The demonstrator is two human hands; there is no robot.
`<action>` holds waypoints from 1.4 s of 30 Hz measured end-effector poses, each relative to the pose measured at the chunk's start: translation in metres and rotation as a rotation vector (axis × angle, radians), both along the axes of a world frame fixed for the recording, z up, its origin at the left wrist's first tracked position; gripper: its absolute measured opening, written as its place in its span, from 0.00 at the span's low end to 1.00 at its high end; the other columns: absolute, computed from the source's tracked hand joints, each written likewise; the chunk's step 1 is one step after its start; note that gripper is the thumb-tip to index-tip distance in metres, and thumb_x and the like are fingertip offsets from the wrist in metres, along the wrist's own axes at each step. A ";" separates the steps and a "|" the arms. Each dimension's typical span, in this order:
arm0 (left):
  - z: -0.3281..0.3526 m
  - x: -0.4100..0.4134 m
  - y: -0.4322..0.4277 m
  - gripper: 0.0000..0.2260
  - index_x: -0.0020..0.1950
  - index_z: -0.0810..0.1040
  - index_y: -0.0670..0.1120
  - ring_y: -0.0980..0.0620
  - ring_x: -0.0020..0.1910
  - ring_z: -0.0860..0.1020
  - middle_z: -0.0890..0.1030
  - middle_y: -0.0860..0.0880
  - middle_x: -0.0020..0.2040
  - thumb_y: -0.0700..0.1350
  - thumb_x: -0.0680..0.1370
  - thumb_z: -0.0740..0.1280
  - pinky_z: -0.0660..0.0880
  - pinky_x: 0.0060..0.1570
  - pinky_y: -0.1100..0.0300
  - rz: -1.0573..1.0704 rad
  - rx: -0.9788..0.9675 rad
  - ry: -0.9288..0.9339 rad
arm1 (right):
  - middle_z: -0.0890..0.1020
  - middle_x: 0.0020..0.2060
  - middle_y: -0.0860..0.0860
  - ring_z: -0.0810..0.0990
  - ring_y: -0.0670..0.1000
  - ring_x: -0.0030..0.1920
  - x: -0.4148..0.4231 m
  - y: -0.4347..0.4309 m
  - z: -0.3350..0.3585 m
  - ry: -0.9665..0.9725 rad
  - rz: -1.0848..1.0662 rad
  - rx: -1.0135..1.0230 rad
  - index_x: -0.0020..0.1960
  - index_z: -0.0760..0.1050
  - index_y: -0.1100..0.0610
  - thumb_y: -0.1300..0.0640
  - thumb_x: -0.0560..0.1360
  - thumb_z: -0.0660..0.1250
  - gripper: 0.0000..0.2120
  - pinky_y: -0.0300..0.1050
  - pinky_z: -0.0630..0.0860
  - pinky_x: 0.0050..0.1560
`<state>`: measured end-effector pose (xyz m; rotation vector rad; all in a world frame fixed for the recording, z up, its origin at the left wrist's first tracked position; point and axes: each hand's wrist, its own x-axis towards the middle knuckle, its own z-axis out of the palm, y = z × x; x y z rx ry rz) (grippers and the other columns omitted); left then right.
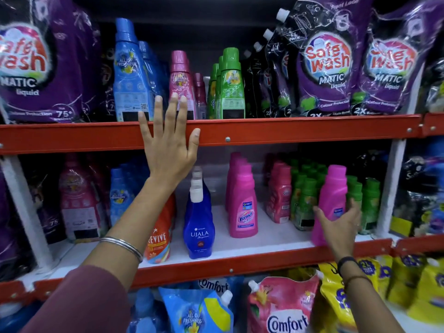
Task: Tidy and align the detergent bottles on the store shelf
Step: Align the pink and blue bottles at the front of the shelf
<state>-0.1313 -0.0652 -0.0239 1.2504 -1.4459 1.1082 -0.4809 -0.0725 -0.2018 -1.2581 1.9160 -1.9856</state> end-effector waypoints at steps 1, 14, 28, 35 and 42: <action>0.000 0.000 0.000 0.27 0.79 0.52 0.48 0.44 0.78 0.52 0.57 0.48 0.79 0.57 0.82 0.50 0.37 0.74 0.45 0.002 -0.001 -0.001 | 0.67 0.68 0.64 0.67 0.65 0.68 -0.002 -0.002 -0.005 0.024 0.001 0.047 0.72 0.57 0.63 0.51 0.68 0.75 0.41 0.60 0.67 0.64; -0.001 0.002 -0.005 0.27 0.79 0.52 0.48 0.44 0.78 0.53 0.59 0.48 0.79 0.58 0.82 0.49 0.42 0.74 0.42 -0.005 -0.036 -0.004 | 0.76 0.60 0.64 0.77 0.66 0.57 0.010 0.008 0.001 0.155 -0.095 0.094 0.65 0.65 0.62 0.46 0.61 0.79 0.41 0.60 0.74 0.50; -0.002 0.004 -0.007 0.26 0.78 0.56 0.47 0.43 0.77 0.56 0.61 0.47 0.78 0.58 0.82 0.50 0.45 0.74 0.41 -0.006 -0.063 -0.021 | 0.79 0.52 0.57 0.79 0.60 0.51 0.144 0.022 0.028 0.235 0.095 0.084 0.57 0.64 0.58 0.38 0.56 0.78 0.41 0.46 0.69 0.42; -0.002 0.004 -0.010 0.26 0.78 0.58 0.46 0.43 0.77 0.58 0.63 0.47 0.77 0.57 0.82 0.52 0.47 0.73 0.40 -0.001 -0.092 -0.028 | 0.78 0.52 0.59 0.78 0.63 0.52 0.167 0.007 0.007 0.234 0.066 0.151 0.54 0.63 0.59 0.39 0.56 0.78 0.40 0.51 0.69 0.42; -0.002 0.004 -0.011 0.26 0.77 0.58 0.47 0.43 0.76 0.59 0.64 0.47 0.76 0.57 0.82 0.53 0.47 0.73 0.40 0.013 -0.120 -0.034 | 0.77 0.54 0.61 0.77 0.64 0.55 0.173 0.002 -0.001 0.268 0.027 0.216 0.57 0.63 0.61 0.38 0.56 0.78 0.42 0.57 0.75 0.46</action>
